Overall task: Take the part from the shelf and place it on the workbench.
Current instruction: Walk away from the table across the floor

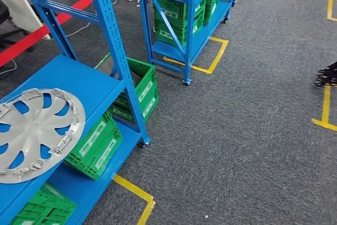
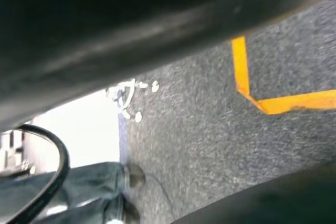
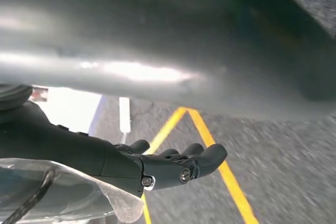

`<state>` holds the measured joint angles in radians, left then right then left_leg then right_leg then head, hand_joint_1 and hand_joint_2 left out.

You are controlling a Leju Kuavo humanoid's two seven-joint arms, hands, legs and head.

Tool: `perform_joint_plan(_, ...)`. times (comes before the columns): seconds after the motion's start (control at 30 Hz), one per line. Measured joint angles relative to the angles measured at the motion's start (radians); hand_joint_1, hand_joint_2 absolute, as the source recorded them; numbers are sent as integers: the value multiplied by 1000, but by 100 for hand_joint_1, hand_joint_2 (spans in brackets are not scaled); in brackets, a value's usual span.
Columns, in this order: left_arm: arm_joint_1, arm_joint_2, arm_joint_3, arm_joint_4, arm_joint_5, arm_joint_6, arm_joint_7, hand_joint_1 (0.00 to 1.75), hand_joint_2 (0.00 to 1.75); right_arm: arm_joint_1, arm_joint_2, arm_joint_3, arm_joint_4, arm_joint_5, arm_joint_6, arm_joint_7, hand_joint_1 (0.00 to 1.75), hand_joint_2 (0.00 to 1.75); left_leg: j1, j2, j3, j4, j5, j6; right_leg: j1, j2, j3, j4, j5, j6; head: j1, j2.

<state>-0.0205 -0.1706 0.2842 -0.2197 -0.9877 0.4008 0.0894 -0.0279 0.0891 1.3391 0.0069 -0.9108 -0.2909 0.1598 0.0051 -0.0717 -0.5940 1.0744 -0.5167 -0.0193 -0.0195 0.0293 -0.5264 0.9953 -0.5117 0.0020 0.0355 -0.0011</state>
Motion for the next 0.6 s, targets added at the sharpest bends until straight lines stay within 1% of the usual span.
perform_joint_plan(0.03,-1,0,1,0,-2,1,0,0,0,1,0,0,0,0,-1,0,0,0,-1,31,-28,62,-32,-3,2,-16,1,0,-2,-4,-2,0)
perform_joint_plan(0.07,-2,0,1,0,-4,1,0,0,0,3,0,0,0,1,-1,-1,0,0,0,48,-61,131,-63,-5,5,-33,2,0,-4,-8,-3,0)
perform_joint_plan(0.1,-3,0,2,0,-6,2,0,0,0,4,0,0,0,1,-1,-2,0,0,1,56,-87,187,-82,-6,7,-50,3,0,-6,-9,-3,0)
perform_joint_plan(0.13,-1,0,2,0,-8,2,1,0,0,4,-1,1,0,1,0,-4,0,0,1,60,-98,213,-84,-7,8,-66,4,0,-7,-10,-3,0)
perform_joint_plan(0.17,0,0,3,0,-9,3,2,0,0,4,-1,1,0,1,1,-5,0,0,1,64,-90,199,-66,-6,9,-81,6,0,-9,-10,-3,0)
perform_joint_plan(0.2,2,0,3,0,-10,3,2,0,0,3,0,1,0,1,1,-7,0,0,1,70,-63,147,-33,-4,9,-94,9,0,-12,-9,-3,0)
perform_joint_plan(0.23,2,1,4,0,-10,3,3,0,0,2,0,2,0,1,2,-8,0,0,-1,89,-26,76,2,1,10,-105,14,0,-15,-7,-3,0)
perform_joint_plan(0.27,1,1,6,0,-10,4,3,0,0,1,0,2,0,1,2,-9,0,0,-7,114,9,9,25,6,13,-117,17,1,-18,-3,-3,0)
perform_joint_plan(0.3,-1,1,7,0,-11,4,3,0,0,1,0,4,0,1,2,-9,0,0,-11,133,32,-37,37,13,15,-127,18,2,-22,1,-3,0)
perform_joint_plan(0.33,-2,1,8,0,-11,4,3,0,0,0,0,5,0,2,2,-9,0,0,-15,146,43,-61,39,19,17,-137,20,2,-25,6,-3,0)
perform_joint_plan(0.37,-2,1,9,0,-11,4,3,0,0,-2,0,7,0,2,2,-10,0,0,-19,143,42,-65,36,24,19,-148,23,1,-27,11,-3,0)
perform_joint_plan(0.4,-1,1,10,0,-11,4,3,0,0,-4,0,8,0,2,2,-13,0,0,-18,131,43,-67,38,30,19,-158,27,0,-29,16,-3,0)
perform_joint_plan(0.43,1,1,12,0,-11,4,3,0,0,-7,0,8,0,3,2,-17,0,0,-16,120,44,-71,41,36,18,-154,29,3,-34,21,-2,0)
perform_joint_plan(0.47,2,1,15,0,-11,5,3,0,0,-8,0,8,0,2,2,-23,0,0,-13,110,45,-76,44,42,16,-134,23,19,-47,26,-1,0)
perform_joint_plan(0.5,1,0,17,0,-11,6,3,0,0,-7,0,8,0,2,2,-30,0,0,-10,98,47,-80,48,48,14,-106,7,55,-70,31,2,0)
perform_joint_plan(0.53,0,-1,19,0,-12,7,2,0,0,-5,-1,8,0,2,3,-34,0,0,-8,86,45,-81,49,52,10,-71,-22,114,-101,34,5,0)
perform_joint_plan(0.57,-1,-2,20,0,-13,8,1,0,0,-3,-1,8,0,2,4,-37,0,0,-7,73,44,-81,50,54,9,-48,-58,186,-133,36,8,0)
perform_joint_plan(0.6,-2,-3,21,0,-13,8,1,0,0,-2,-1,8,0,2,5,-38,0,0,-7,59,43,-81,51,55,8,-38,-93,251,-154,37,8,0)
